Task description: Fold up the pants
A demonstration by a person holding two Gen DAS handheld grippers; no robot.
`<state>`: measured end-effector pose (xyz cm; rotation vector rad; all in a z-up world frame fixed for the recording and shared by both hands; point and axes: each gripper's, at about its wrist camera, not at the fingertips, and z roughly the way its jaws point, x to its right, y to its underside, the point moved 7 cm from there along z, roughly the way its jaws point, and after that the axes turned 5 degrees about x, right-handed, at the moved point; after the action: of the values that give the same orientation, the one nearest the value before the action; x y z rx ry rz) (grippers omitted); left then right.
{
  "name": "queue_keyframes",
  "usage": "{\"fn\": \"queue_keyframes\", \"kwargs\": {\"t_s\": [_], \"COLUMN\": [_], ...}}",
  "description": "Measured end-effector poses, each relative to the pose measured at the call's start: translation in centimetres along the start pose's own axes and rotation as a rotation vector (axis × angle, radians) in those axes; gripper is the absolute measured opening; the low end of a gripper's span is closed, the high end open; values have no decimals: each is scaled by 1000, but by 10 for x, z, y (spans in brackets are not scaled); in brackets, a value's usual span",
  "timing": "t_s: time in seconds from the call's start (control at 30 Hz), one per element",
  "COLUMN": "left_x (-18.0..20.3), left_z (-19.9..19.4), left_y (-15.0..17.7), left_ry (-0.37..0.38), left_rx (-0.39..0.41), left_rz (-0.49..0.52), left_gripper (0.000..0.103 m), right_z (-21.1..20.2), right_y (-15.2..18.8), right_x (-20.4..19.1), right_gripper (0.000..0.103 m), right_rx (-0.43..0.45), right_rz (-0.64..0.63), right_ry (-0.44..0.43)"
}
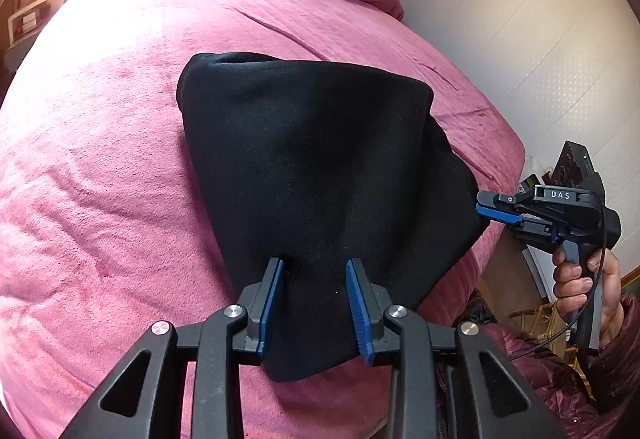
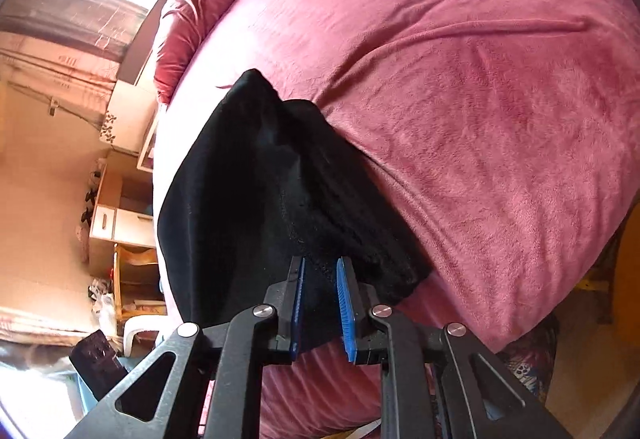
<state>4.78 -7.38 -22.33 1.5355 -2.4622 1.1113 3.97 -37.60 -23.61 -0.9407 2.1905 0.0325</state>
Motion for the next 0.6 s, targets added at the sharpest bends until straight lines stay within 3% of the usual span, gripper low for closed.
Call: {"fn": "queue_keyframes", "kwargs": {"t_s": [0.07, 0.2, 0.33, 0.37, 0.47, 0.6], "left_x": [-1, -4, -4, -4, -3, 0], "left_z": [-1, -1, -3, -3, -4, -16], "left_y": [-1, -1, -2, -2, -3, -7], "left_ry": [-1, 10, 10, 9, 3, 19], "left_rx": [0, 4, 5, 4, 6, 49], "left_rz": [-3, -22, -20, -18, -18, -19], "left_gripper": [32, 32, 32, 32, 32, 32], "right_z": [-5, -6, 5, 7, 8, -22], "right_y": [4, 10, -1, -4, -12, -13], "right_x": [0, 12, 17, 16, 6, -12], "right_gripper": [17, 34, 34, 33, 9, 5], "right_rx": [-4, 6, 34, 38, 51, 94], "right_rz": [0, 3, 36, 34, -33, -134], "right_ry": [-9, 12, 7, 5, 49, 40]}}
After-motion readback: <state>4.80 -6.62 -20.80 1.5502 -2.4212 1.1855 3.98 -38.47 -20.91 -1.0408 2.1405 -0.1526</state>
